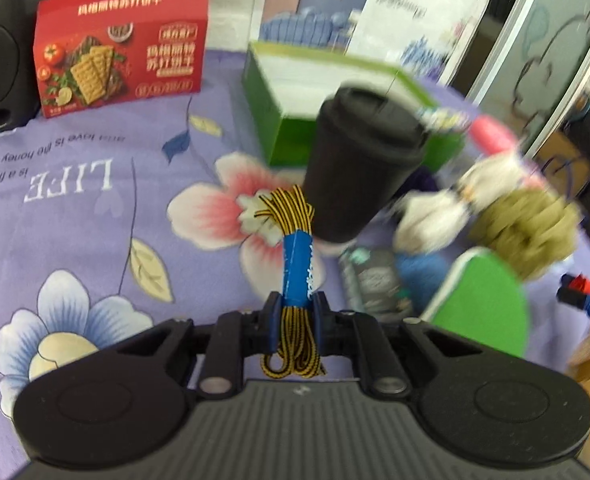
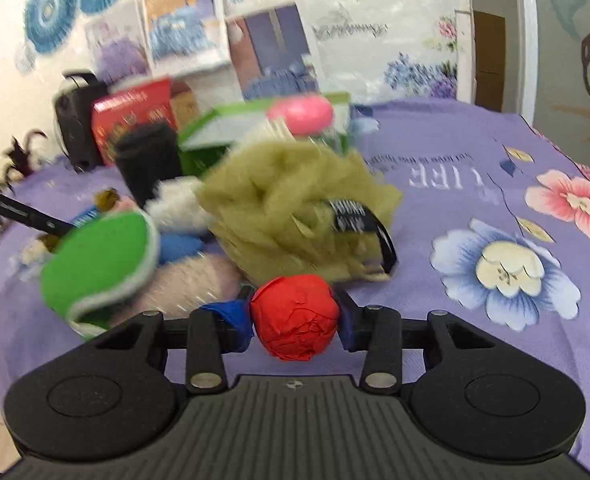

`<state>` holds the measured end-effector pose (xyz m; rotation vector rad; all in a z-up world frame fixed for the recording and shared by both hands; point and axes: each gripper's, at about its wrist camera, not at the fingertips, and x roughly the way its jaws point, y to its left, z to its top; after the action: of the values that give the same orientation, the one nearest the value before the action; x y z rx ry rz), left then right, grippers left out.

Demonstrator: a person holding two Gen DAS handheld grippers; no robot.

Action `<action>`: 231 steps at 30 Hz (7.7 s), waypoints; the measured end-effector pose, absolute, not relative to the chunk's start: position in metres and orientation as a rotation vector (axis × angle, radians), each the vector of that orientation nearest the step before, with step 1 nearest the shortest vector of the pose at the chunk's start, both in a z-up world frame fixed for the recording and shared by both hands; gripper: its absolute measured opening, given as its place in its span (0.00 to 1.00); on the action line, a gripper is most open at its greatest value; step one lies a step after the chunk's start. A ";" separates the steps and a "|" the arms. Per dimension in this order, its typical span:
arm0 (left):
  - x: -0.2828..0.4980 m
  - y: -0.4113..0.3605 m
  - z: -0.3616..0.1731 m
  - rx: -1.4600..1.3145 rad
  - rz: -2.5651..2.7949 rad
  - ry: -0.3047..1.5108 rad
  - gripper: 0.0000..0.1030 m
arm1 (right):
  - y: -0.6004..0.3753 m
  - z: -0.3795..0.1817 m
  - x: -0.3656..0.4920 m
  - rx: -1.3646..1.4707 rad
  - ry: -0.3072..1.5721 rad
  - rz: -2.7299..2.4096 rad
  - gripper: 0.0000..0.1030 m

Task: Organize soft objects
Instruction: 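Carry the rose and rope over the green box and open both grippers, then close both grippers on the yellow-green mesh loofah, then carry the loofah into the green box and open both grippers, then move both grippers to the green-white oven mitt on the tablecloth, then grip the green oven mitt with both grippers and lift it, then carry the oven mitt into the green box and open both grippers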

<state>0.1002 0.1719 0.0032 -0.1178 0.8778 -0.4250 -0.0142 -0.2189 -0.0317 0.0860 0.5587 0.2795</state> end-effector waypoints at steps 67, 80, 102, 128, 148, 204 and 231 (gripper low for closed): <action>0.060 0.035 0.044 0.188 -0.374 0.691 0.72 | -0.223 -0.005 -0.020 0.221 0.509 0.281 0.44; 0.107 -0.062 0.046 -0.043 -0.662 0.888 0.72 | -0.255 -0.019 0.010 0.181 0.468 0.334 0.45; 0.116 -0.076 0.028 -0.211 -0.849 0.974 0.71 | -0.238 -0.036 0.037 0.122 0.377 0.357 0.29; 0.229 0.015 0.152 -0.115 -0.423 0.585 0.94 | -0.138 0.095 0.214 -0.027 0.310 0.522 0.35; 0.159 0.056 0.124 -0.150 -0.478 0.608 0.95 | -0.161 0.094 0.108 -0.070 0.218 0.513 0.41; 0.013 0.125 0.007 -0.094 -0.559 0.880 0.30 | -0.070 -0.011 0.022 -0.133 0.748 0.905 0.18; 0.315 0.032 0.097 0.062 -0.326 0.720 0.76 | -0.178 0.062 0.277 0.044 0.659 0.462 0.28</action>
<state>0.3150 0.0324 0.0972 0.0624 0.7200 -0.3259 0.2768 -0.1783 0.0616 0.0443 0.6594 0.4621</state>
